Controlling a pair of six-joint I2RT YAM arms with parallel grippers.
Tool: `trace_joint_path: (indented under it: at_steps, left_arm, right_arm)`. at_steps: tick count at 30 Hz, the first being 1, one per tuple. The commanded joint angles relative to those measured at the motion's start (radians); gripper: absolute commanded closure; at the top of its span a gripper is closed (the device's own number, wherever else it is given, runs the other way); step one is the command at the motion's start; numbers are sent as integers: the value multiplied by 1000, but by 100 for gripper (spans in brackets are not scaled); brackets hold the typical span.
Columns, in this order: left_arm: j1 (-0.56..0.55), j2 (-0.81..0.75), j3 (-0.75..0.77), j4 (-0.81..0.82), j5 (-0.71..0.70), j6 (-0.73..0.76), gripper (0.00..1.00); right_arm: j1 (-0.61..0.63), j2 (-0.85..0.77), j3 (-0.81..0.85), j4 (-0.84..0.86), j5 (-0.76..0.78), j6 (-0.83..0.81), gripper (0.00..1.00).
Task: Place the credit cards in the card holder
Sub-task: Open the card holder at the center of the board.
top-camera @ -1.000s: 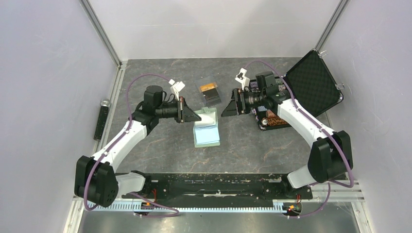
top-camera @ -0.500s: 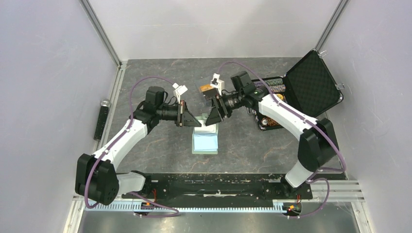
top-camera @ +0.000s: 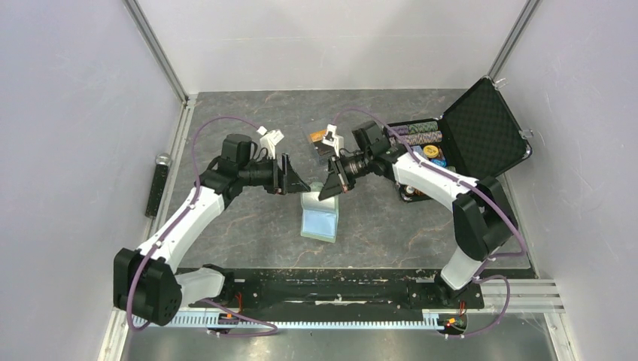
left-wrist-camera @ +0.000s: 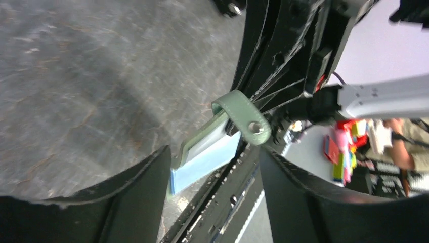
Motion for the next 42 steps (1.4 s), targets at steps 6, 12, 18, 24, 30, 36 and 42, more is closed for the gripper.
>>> trace_joint_path:
  at_steps: [6, 12, 18, 24, 30, 36, 42]
  left_arm:
    - [1, -38, 21, -106, -251, 19, 26]
    - [-5, -3, -9, -103, -232, -12, 28]
    - [-19, 45, -14, -127, -229, -10, 29]
    - [-54, 98, -19, -138, -240, -27, 30]
    - [-112, 156, 2, -146, -226, -30, 35]
    - [-201, 253, 55, -133, -202, -41, 43]
    - [-277, 370, 122, -130, -166, -46, 53]
  right_arm:
    - [-94, -215, -558, 763, 271, 625, 100]
    - [-121, -305, -1036, 1305, 515, 1001, 100]
    - [-119, -411, -1038, 949, 565, 865, 65]
    - [-120, -550, -850, 390, 738, 605, 24]
    - [-120, -556, -676, 120, 788, 420, 21]
    - [-119, -536, -524, 32, 701, 251, 38]
    - [-76, -452, -490, 97, 371, 143, 74]
